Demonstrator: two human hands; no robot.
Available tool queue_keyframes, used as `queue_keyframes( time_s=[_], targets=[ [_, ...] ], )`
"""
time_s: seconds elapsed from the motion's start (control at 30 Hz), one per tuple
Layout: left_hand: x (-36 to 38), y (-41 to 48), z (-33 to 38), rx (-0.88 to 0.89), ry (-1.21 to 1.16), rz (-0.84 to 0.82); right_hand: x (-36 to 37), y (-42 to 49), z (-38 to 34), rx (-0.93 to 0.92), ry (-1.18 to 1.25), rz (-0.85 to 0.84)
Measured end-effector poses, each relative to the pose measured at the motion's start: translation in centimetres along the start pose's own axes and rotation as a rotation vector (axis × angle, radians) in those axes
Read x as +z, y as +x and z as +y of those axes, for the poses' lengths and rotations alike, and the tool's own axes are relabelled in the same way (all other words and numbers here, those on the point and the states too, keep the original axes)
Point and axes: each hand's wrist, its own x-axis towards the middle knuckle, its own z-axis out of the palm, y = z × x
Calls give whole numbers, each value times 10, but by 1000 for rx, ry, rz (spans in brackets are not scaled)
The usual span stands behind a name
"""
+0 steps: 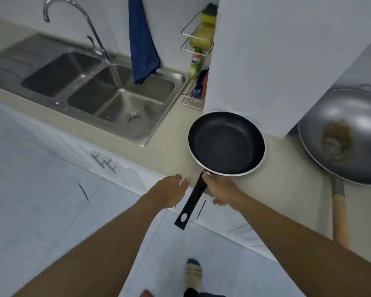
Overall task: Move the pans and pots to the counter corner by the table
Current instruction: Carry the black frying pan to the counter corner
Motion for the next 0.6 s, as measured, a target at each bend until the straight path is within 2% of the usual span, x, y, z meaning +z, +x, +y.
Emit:
queue_keyframes(
  time_s=[0.13,0.23,0.3,0.47,0.6],
  targets=[
    [22,-2,-6,-84,-101,-70,13,14,1,94,184,-40],
    [39,-4,-9,-73,-112,-71,20,23,2,123,290,-47],
    [45,-3,-9,-64,-110,-65,22,29,1,103,346,-24],
    [55,-1,-5,-115,-361,-143,27,39,-1,-27,339,70],
    [66,-2,0,-52,-233,-108,31,42,-4,29,411,36]
  ],
)
